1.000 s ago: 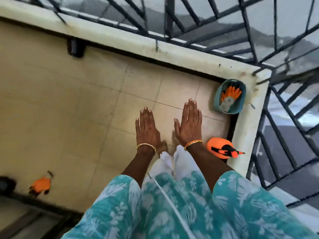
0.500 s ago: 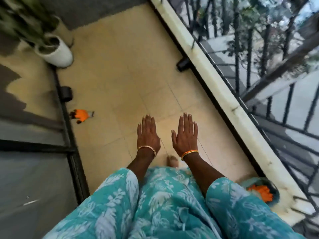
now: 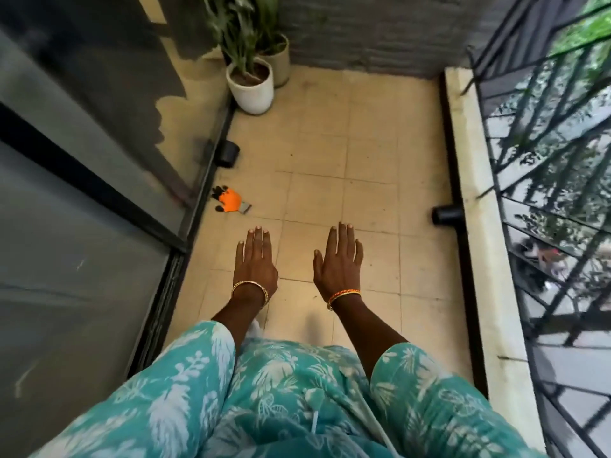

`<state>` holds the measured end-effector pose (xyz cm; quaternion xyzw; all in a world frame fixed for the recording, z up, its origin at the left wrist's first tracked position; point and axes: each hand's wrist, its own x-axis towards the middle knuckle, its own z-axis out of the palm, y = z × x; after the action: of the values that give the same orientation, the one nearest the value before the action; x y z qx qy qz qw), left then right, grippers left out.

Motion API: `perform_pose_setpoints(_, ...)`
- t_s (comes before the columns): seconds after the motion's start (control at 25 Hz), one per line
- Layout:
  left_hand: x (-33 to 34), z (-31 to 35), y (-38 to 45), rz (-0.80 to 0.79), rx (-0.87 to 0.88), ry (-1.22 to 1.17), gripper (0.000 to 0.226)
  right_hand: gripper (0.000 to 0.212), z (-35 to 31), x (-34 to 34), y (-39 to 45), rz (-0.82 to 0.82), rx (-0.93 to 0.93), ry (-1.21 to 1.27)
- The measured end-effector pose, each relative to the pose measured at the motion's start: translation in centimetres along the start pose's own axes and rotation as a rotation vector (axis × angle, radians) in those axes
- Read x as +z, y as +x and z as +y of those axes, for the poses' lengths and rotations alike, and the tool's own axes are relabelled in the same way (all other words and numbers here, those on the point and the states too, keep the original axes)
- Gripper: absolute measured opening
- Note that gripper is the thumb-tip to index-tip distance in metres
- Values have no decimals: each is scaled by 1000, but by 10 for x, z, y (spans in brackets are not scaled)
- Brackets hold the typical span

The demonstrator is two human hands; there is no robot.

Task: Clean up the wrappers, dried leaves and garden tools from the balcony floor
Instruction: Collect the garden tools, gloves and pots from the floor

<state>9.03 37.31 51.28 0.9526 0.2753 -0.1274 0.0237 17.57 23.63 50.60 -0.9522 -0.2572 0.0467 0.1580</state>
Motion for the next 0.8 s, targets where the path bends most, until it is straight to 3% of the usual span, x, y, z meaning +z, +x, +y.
perform_pose_setpoints(0.44,-17,-188,176,-86,-82,-113,75,60,-160,85,156,-162,-6,-55)
perform_pose_setpoints(0.68,-10,-220,270,-167,43,-60,70,62,-199,121,243,-282,-46,-112)
perform_pose_setpoints(0.8,5,-232,313,-241,-37,-107,70,61,-211,146,295,-344,-34,-87)
